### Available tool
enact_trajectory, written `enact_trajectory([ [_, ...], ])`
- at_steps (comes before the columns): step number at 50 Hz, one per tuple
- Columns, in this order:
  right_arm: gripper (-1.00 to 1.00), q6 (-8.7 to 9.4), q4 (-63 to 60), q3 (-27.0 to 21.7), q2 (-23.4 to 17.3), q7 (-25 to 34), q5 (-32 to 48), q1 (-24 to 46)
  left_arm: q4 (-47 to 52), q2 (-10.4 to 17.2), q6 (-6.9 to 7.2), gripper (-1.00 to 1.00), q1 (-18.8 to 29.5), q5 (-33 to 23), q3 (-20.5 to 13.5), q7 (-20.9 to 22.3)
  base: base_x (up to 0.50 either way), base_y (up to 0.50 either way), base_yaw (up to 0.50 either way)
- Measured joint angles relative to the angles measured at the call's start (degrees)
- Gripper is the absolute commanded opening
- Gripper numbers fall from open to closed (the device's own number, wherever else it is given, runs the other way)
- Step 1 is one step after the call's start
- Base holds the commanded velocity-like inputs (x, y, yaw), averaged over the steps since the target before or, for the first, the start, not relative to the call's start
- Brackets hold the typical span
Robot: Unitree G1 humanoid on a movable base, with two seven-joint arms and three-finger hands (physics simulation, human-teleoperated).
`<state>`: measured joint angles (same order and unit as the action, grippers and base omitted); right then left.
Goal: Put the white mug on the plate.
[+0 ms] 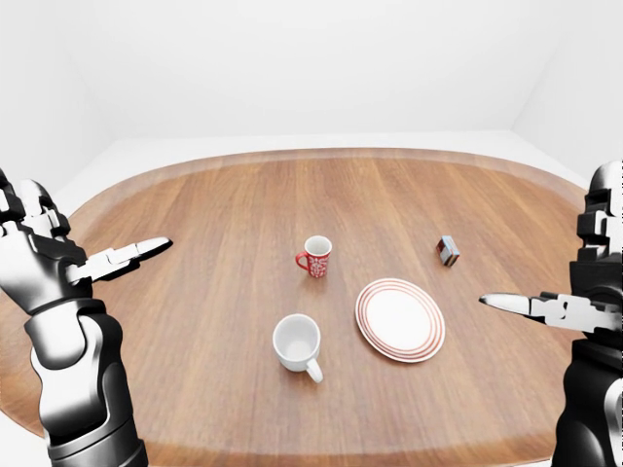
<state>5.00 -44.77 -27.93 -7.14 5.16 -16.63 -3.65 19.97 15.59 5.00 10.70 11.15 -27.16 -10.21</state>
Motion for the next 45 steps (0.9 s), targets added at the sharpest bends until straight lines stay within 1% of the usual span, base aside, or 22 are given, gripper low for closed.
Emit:
enact_trajectory([
  [4,1.00,0.00,0.2,1.4,-1.1,0.3,2.4,1.4,0.1,-0.1,0.00,1.00,-0.1,-0.1,0.0,0.0,0.00,0.00,0.00],
  [8,1.00,0.00,1.1,4.6,-3.2,1.7,7.5,4.4,0.1,-0.1,0.00,1.00,-0.1,-0.1,0.0,0.0,0.00,0.00,0.00],
  [10,1.00,0.00,2.0,6.8,-4.4,3.3,11.1,6.7,0.2,-0.1,0.00,1.00,-0.1,-0.1,0.0,0.0,0.00,0.00,0.00],
  [15,1.00,0.00,5.4,12.5,-6.9,9.5,21.2,13.2,0.4,-0.1,0.00,1.00,-0.1,-0.1,0.0,0.0,0.00,0.00,0.00],
  [20,1.00,0.00,9.4,18.1,-7.3,18.5,31.2,20.9,0.4,-0.1,0.00,1.00,-0.1,-0.2,0.0,0.0,0.00,0.00,0.00],
  [24,1.00,0.00,13.7,22.5,-6.6,27.1,39.8,27.3,0.5,-0.1,0.00,1.00,0.0,-0.2,0.1,0.0,0.00,0.00,0.00],
  [28,1.00,0.00,20.1,26.0,-4.8,34.8,48.4,33.0,0.5,-0.1,0.00,1.00,0.0,-0.1,0.1,0.0,0.00,0.00,0.00],
  [37,1.00,0.00,33.3,30.8,0.3,34.8,65.2,41.8,0.4,-0.2,0.00,1.00,0.0,-0.1,0.2,0.0,0.00,0.00,0.00],
  [45,1.00,0.00,41.4,33.9,5.5,34.8,78.5,44.5,0.4,-0.3,0.00,1.00,-0.1,-0.3,0.4,0.0,0.00,0.00,0.00],
])
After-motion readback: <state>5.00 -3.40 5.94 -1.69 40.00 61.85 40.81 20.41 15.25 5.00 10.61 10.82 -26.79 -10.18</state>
